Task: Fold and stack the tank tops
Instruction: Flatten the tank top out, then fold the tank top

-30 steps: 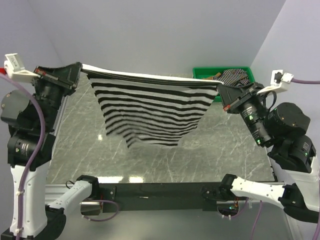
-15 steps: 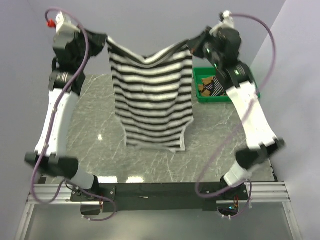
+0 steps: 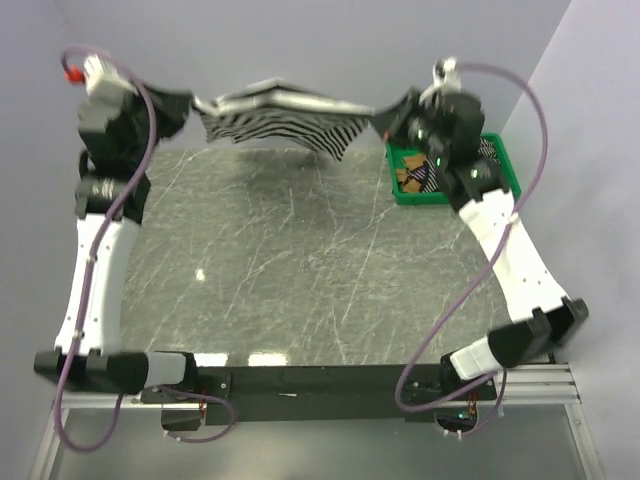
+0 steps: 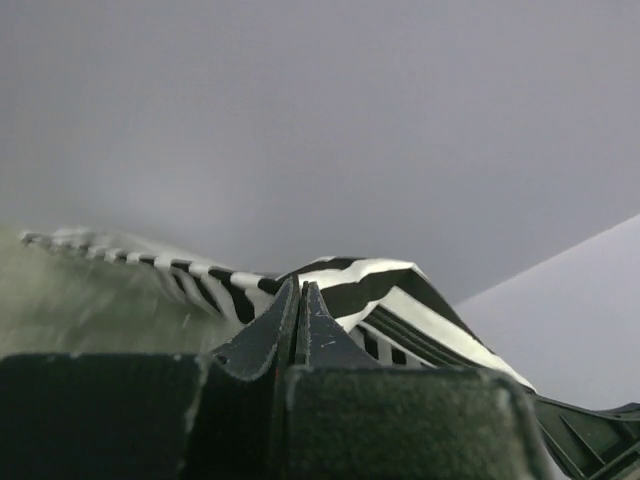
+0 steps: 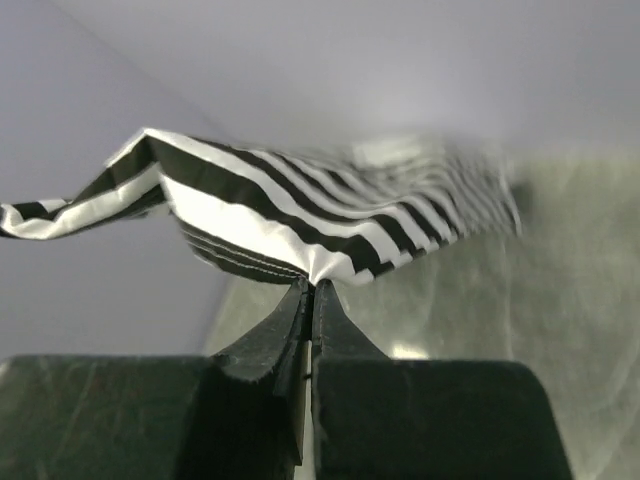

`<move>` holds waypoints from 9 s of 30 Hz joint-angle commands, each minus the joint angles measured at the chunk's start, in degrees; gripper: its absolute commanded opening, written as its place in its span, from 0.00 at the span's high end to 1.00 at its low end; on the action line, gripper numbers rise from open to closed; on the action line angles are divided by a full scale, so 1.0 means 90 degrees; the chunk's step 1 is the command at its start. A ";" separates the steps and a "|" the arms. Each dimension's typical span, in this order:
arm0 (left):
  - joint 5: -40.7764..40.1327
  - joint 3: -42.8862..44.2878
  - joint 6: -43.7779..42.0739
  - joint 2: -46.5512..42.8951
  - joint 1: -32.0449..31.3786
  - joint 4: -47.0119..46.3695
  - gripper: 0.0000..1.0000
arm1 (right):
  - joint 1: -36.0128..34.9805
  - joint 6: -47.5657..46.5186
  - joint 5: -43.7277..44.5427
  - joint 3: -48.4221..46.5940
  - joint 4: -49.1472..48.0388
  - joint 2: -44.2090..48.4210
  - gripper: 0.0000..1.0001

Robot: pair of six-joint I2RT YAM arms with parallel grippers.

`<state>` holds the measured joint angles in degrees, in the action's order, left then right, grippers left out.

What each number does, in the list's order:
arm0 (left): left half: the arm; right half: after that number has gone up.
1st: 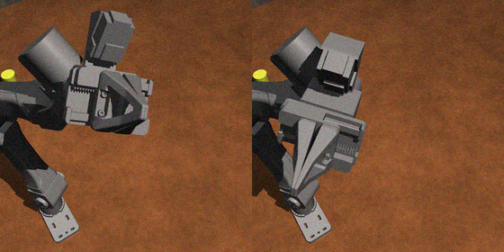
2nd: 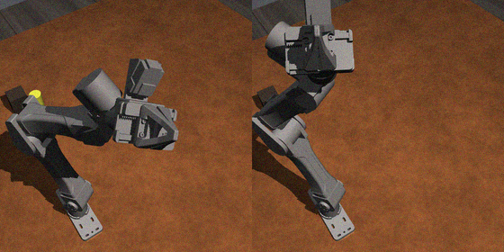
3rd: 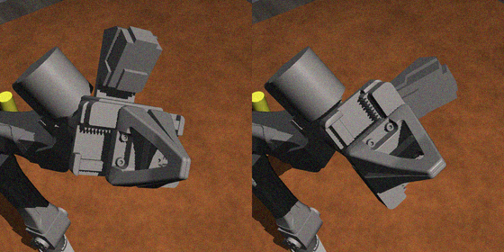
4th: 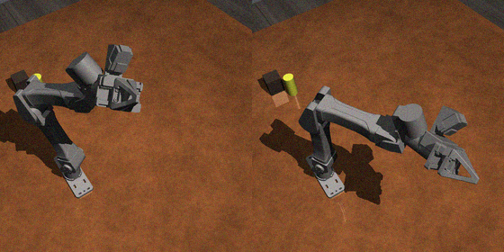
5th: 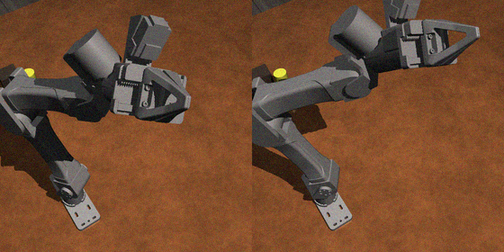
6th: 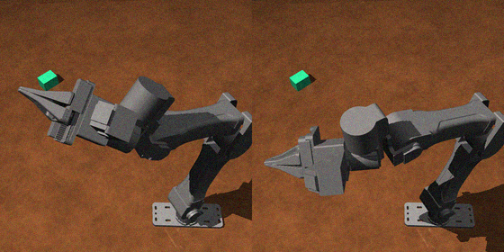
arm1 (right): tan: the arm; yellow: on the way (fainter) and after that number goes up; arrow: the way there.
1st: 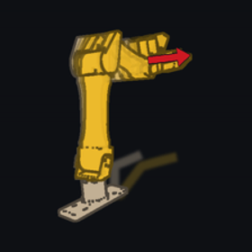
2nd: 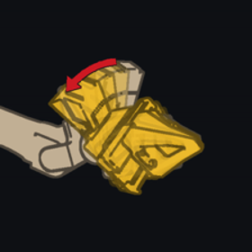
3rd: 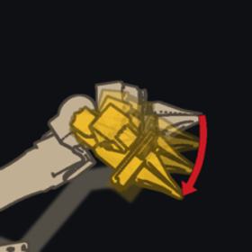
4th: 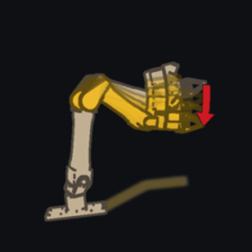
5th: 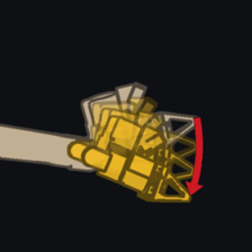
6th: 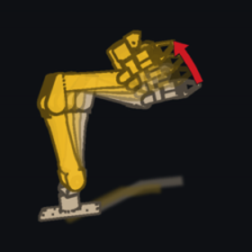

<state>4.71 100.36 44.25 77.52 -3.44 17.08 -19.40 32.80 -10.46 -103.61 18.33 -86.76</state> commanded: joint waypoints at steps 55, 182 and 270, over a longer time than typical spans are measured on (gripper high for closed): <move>-0.0280 -0.2959 -0.0024 0.1953 0.0607 0.0495 0.52 | -0.5500 0.1415 0.2481 0.1535 0.0335 -0.2555 0.66; -0.1383 -0.0975 -0.0014 0.4160 -0.1043 0.0709 0.99 | -0.5696 0.2430 0.1562 0.5242 -0.1538 -0.0771 1.00; -0.0504 -0.0234 -0.0151 0.5185 -0.3054 0.0064 0.60 | -0.5852 0.5096 0.3691 0.8807 0.0483 0.2785 1.00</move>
<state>2.07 93.54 43.99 125.62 -27.90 16.67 -69.34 73.49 18.81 -22.52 18.79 -62.48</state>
